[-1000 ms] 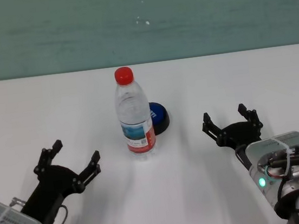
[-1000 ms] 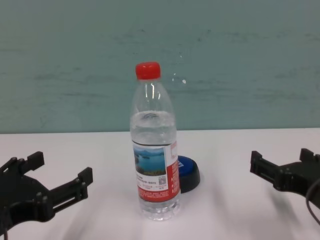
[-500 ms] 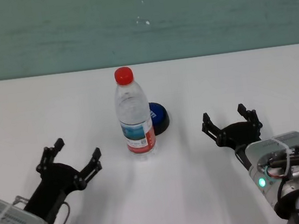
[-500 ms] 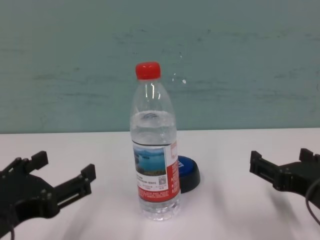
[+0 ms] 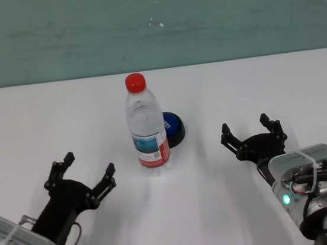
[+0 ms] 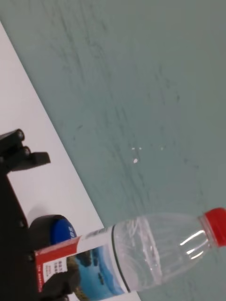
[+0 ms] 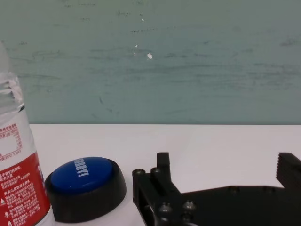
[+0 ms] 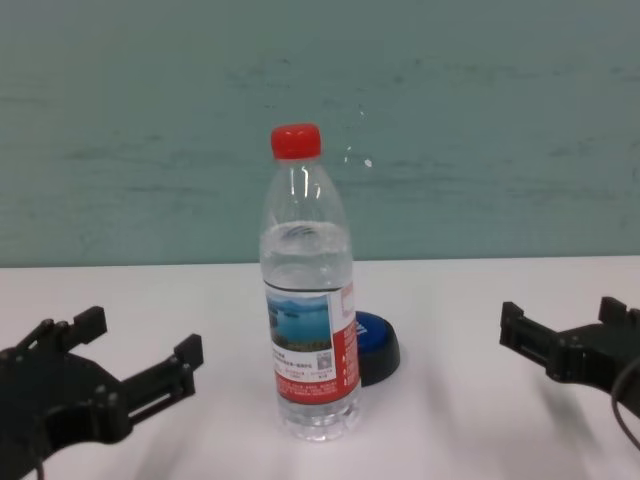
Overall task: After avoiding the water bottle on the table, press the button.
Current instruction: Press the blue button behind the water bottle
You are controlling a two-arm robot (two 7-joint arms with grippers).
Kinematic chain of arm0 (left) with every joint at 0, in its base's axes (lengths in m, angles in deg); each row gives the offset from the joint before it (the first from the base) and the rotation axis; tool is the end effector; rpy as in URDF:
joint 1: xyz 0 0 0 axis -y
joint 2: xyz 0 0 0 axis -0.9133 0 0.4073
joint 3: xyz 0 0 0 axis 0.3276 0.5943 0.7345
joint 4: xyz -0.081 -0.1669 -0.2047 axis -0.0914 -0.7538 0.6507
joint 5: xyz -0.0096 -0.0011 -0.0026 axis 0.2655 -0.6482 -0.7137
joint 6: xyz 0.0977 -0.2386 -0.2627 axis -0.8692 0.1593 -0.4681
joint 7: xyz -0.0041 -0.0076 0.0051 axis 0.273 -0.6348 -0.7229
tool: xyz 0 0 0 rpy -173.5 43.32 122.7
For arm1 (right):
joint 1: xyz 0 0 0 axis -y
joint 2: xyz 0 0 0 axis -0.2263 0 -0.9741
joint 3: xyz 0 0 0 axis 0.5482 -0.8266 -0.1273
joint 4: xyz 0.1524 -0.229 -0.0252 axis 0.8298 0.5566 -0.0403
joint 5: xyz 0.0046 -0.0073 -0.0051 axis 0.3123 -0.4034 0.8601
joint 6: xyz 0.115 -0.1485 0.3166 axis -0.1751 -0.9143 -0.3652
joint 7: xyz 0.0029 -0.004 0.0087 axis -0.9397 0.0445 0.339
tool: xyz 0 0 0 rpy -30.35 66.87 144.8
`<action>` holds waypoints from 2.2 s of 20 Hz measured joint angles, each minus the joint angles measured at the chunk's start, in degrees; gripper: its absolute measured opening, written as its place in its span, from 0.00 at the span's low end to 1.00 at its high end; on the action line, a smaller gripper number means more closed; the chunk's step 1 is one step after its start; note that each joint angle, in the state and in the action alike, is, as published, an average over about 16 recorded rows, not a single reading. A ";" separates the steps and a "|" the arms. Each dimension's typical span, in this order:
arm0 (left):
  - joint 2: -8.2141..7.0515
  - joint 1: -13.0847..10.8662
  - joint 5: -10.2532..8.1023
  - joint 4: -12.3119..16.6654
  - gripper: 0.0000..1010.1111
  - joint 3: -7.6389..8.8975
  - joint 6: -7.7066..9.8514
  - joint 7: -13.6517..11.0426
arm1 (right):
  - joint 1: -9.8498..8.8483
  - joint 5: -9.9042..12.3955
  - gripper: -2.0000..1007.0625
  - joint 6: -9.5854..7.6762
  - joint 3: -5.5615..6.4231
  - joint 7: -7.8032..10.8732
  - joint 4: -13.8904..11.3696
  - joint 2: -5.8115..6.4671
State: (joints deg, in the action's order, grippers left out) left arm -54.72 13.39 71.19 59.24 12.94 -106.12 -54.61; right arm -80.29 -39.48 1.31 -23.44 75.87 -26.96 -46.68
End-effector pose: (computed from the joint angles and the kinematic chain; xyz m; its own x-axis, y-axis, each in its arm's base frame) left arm 0.3294 0.0328 -0.3267 0.4167 0.8488 0.3254 -0.8894 0.4547 -0.0471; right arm 0.3582 0.0572 -0.2953 0.2028 -0.9779 -0.0509 0.9792 0.2028 0.0060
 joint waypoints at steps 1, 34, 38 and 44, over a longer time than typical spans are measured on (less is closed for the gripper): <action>0.04 -0.05 0.11 0.05 0.99 -0.05 0.00 0.07 | 0.00 0.00 1.00 0.00 0.00 0.00 0.00 0.00; 0.12 -0.38 0.20 0.35 0.99 -0.09 -0.11 0.24 | 0.00 0.00 1.00 0.00 0.00 0.00 0.00 0.00; 0.12 -0.38 0.20 0.35 0.99 -0.09 -0.11 0.24 | 0.00 0.00 1.00 0.00 0.00 0.00 0.00 0.00; 0.12 -0.39 0.20 0.36 0.99 -0.09 -0.11 0.24 | 0.00 0.00 1.00 0.00 0.00 0.00 0.00 0.00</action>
State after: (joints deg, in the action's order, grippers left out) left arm -54.60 13.01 71.39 59.59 12.85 -106.24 -54.37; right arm -80.29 -39.48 1.31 -23.44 75.87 -26.96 -46.68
